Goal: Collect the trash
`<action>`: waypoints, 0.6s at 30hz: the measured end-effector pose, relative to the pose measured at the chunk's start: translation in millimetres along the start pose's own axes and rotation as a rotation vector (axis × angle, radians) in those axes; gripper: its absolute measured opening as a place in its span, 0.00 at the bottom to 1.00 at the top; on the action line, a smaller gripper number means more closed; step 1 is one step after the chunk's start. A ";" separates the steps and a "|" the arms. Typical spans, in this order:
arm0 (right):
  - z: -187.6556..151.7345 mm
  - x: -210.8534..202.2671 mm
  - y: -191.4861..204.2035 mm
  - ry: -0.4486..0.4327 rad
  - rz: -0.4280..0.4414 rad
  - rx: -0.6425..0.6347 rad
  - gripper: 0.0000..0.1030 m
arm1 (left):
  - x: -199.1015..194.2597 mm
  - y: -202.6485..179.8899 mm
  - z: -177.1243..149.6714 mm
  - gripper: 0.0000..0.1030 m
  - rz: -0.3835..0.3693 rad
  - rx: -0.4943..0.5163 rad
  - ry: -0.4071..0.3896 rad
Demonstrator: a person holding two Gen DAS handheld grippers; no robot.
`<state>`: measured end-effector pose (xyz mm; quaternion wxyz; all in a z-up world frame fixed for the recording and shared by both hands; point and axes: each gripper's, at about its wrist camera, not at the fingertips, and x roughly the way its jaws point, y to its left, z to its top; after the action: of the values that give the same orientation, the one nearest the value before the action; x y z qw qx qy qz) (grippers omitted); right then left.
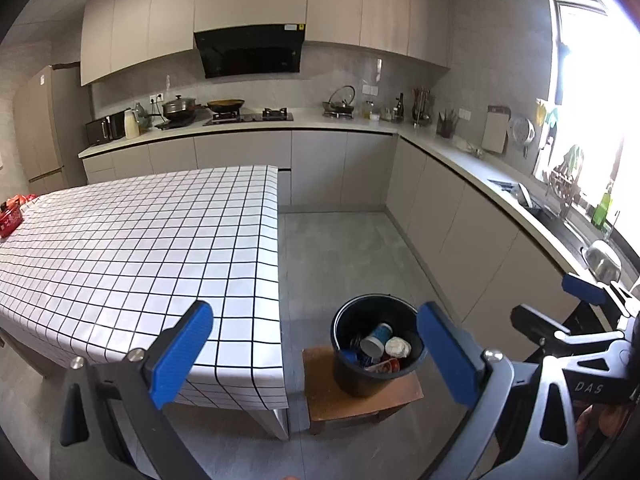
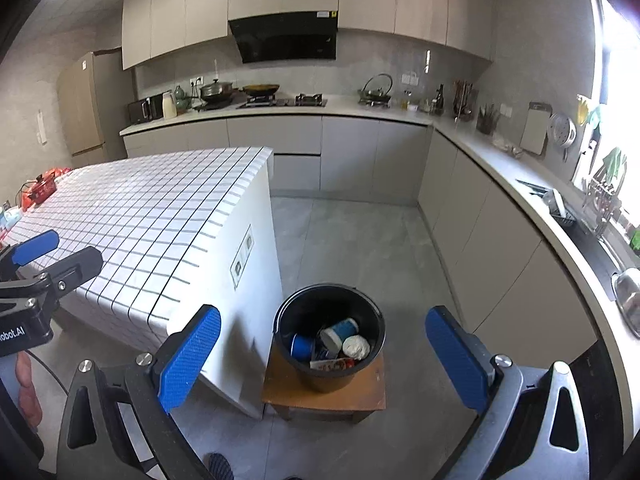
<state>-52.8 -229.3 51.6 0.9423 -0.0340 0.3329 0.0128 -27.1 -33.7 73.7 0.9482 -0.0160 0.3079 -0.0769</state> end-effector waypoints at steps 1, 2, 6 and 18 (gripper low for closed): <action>1.0 -0.3 -0.6 -0.004 -0.001 0.004 1.00 | 0.5 0.5 0.2 0.99 0.000 -0.001 -0.002; 1.3 -0.7 -0.1 -0.006 -0.002 0.005 1.00 | 1.3 0.5 0.6 0.99 0.002 0.000 -0.003; 2.4 0.9 0.7 -0.006 -0.003 0.008 1.00 | 0.0 -3.0 0.4 0.99 -0.003 0.008 -0.012; 3.3 3.0 1.9 -0.005 -0.001 0.000 1.00 | -1.7 -4.8 -0.8 0.99 -0.009 0.004 -0.012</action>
<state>-48.4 -227.1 52.1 0.9431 -0.0342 0.3306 0.0122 -29.5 -38.2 74.4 0.9496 -0.0160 0.3021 -0.0817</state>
